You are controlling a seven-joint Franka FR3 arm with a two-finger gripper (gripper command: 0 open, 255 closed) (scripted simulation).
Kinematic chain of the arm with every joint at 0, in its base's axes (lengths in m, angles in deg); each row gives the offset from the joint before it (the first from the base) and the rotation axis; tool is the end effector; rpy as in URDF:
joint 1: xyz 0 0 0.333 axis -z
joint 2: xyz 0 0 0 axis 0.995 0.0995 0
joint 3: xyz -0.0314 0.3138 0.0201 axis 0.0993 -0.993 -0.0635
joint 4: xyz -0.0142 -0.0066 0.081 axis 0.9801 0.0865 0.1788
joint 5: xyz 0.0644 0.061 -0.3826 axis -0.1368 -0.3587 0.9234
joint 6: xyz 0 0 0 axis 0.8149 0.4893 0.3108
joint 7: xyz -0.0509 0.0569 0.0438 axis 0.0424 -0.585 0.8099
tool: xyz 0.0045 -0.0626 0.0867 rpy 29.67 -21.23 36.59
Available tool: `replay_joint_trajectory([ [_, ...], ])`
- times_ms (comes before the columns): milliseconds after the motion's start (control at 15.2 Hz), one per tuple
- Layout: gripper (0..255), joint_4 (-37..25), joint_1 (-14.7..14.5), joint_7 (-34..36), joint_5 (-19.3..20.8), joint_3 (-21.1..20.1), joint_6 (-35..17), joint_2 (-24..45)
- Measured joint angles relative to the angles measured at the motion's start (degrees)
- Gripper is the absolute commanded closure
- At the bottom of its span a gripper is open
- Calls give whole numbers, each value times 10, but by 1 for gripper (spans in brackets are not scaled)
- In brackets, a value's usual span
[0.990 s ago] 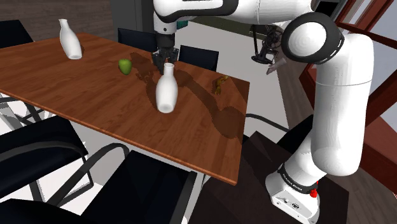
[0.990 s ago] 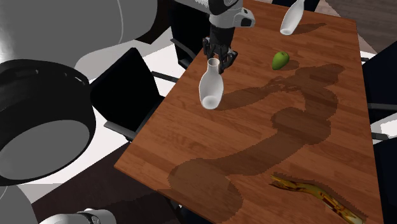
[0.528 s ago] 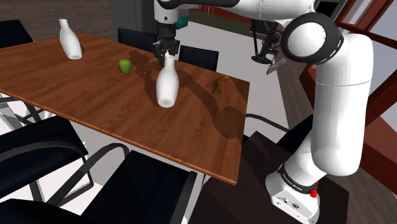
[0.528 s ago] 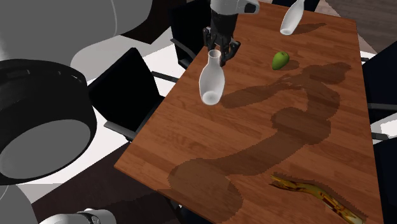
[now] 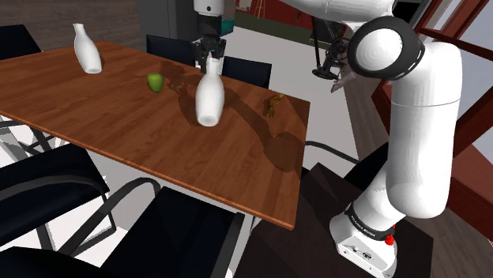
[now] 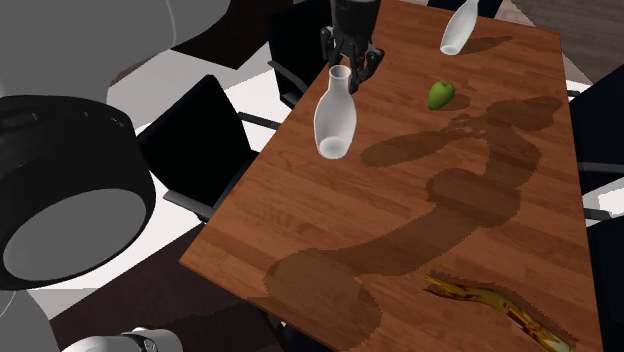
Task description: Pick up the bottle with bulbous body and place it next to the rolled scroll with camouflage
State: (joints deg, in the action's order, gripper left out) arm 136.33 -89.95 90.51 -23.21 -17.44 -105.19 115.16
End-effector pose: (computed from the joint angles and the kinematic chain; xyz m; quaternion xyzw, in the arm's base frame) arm 0.6787 0.1248 0.5301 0.9983 0.0467 -0.0357 0.0029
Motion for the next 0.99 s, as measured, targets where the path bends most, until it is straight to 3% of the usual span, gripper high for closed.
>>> replay_joint_trajectory([
  [462,255,164,57,-66,-13,17,-54,-111],
  [990,255,280,117,-158,-19,52,-89,-193],
])
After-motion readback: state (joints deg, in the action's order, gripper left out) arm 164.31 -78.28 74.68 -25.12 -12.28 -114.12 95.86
